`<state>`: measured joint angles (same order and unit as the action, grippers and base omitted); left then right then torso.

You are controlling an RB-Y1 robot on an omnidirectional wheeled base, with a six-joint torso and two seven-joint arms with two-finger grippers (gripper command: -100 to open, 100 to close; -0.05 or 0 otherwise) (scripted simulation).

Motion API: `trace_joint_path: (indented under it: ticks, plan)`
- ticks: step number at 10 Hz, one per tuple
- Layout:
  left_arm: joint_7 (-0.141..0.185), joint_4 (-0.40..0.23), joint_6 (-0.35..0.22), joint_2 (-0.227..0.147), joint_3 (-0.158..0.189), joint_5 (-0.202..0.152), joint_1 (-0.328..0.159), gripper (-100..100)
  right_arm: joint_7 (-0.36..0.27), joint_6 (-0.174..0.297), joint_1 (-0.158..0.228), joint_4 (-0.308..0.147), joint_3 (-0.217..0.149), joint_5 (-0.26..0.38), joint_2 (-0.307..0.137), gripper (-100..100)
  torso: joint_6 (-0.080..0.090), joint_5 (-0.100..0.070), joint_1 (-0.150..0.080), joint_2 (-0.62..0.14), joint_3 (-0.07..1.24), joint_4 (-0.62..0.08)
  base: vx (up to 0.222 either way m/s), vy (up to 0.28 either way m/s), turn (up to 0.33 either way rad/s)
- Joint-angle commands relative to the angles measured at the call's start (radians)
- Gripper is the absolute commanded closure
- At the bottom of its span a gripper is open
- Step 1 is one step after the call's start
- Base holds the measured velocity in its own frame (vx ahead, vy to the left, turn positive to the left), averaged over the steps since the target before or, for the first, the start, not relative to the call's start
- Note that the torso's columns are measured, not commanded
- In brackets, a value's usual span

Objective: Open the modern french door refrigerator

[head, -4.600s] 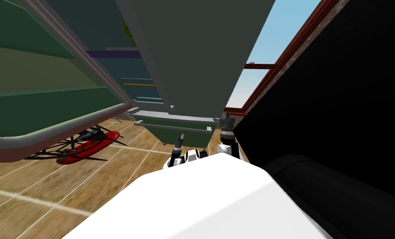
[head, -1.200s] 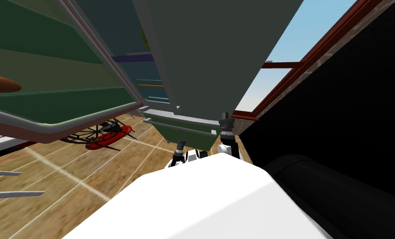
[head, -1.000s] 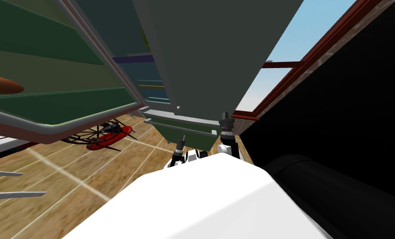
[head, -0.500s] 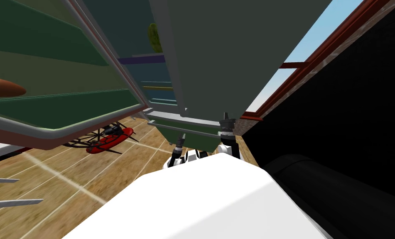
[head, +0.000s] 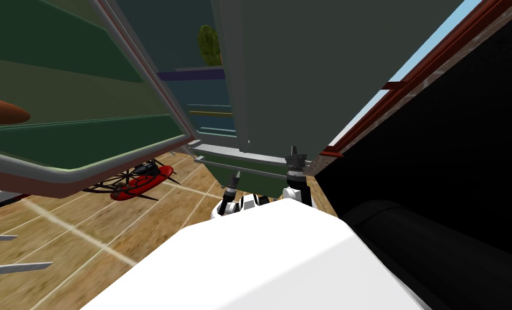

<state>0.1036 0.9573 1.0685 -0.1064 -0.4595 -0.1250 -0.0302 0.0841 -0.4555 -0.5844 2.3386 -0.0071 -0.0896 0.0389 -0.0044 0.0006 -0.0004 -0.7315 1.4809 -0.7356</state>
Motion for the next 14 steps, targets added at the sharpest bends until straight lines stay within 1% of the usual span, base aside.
trace_joint_path:
  ticks: [1, 2, 3, 4, 6, 7, 8, 9, 10, 11, 12, 13, 14]
  plan:
    - [-0.001, 0.015, -0.054, 0.013, 0.011, 0.001, -0.033, -100, 0.0, -0.001, -0.001, 0.001, 0.0, 0.0, 0.0, 0, 0.001, 0.0, 0.0, -0.001, -0.001, 0.0, -0.01, -0.004, 0.008]
    - [-0.001, 0.017, -0.062, 0.015, 0.013, 0.002, -0.04, -100, 0.0, -0.002, -0.001, 0.001, -0.001, 0.0, 0.0, 0, 0.002, 0.0, 0.0, -0.001, -0.001, -0.001, -0.006, -0.004, 0.001]
    - [0.0, 0.001, -0.046, 0.015, 0.013, 0.001, -0.042, -100, 0.0, -0.003, -0.001, 0.002, -0.001, 0.0, 0.0, 0, 0.003, -0.001, 0.0, -0.002, -0.002, -0.001, -0.006, 0.0, -0.006]
    - [-0.002, 0.009, -0.028, 0.008, 0.005, 0.001, -0.015, 100, 0.0, -0.004, -0.002, 0.002, -0.001, 0.0, 0.0, 0, 0.003, -0.001, 0.0, -0.003, -0.002, -0.001, 0.0, 0.0, 0.0]
    - [-0.002, 0.001, 0.005, 0.0, -0.004, 0.001, 0.01, 100, 0.0, -0.006, -0.003, 0.003, 0.0, 0.0, 0.0, 0, 0.002, -0.001, -0.001, -0.003, -0.001, -0.003, 0.004, 0.003, 0.003]
    - [-0.004, -0.003, -0.006, 0.005, -0.001, 0.001, 0.0, 100, 0.0, -0.007, -0.004, 0.003, 0.0, 0.0, 0.0, 0, 0.002, -0.001, 0.0, -0.003, -0.001, -0.002, -0.006, 0.008, -0.017]
    - [0.009, -0.038, 0.001, 0.019, 0.04, 0.031, -0.028, 100, 0.0, -0.008, -0.004, 0.004, 0.0, 0.0, 0.0, 0, 0.002, -0.001, 0.0, -0.004, -0.002, -0.001, -0.066, 0.02, -0.073]
    - [0.022, -0.063, 0.005, 0.033, 0.068, 0.06, -0.058, 100, 0.0, -0.008, -0.004, 0.004, 0.0, 0.0, 0.0, 0, 0.002, -0.001, 0.002, -0.007, -0.004, -0.002, -0.128, 0.022, -0.075]
    - [0.022, -0.073, 0.005, 0.033, 0.082, 0.06, -0.058, 100, 0.0, -0.008, -0.004, 0.004, 0.0, 0.0, 0.0, 0, 0.004, -0.001, 0.002, -0.011, -0.007, -0.004, -0.1, 0.023, -0.033]
    - [0.035, -0.107, 0.009, 0.047, 0.119, 0.089, -0.087, 100, 0.0, -0.008, -0.004, 0.004, 0.0, 0.0, 0.0, 0, 0.003, -0.001, 0.002, -0.009, -0.007, -0.004, -0.113, 0.049, -0.067]
    - [0.035, -0.107, 0.009, 0.047, 0.124, 0.089, -0.087, 100, 0.0, -0.008, -0.004, 0.004, 0.0, 0.0, 0.0, 0, 0.002, -0.001, 0.004, -0.009, -0.006, -0.004, -0.1, 0.032, -0.03]
    - [0.048, -0.142, 0.013, 0.061, 0.161, 0.118, -0.117, 100, 0.0, -0.008, -0.004, 0.004, 0.0, 0.0, 0.0, 0, 0.001, -0.001, 0.003, -0.007, -0.005, -0.005, -0.1, 0.019, -0.042]
    - [0.048, -0.142, 0.013, 0.061, 0.165, 0.118, -0.117, 100, 0.0, -0.008, -0.004, 0.004, 0.0, 0.0, 0.0, 0, 0.002, -0.001, 0.003, -0.007, -0.005, -0.005, -0.073, 0.022, -0.033]
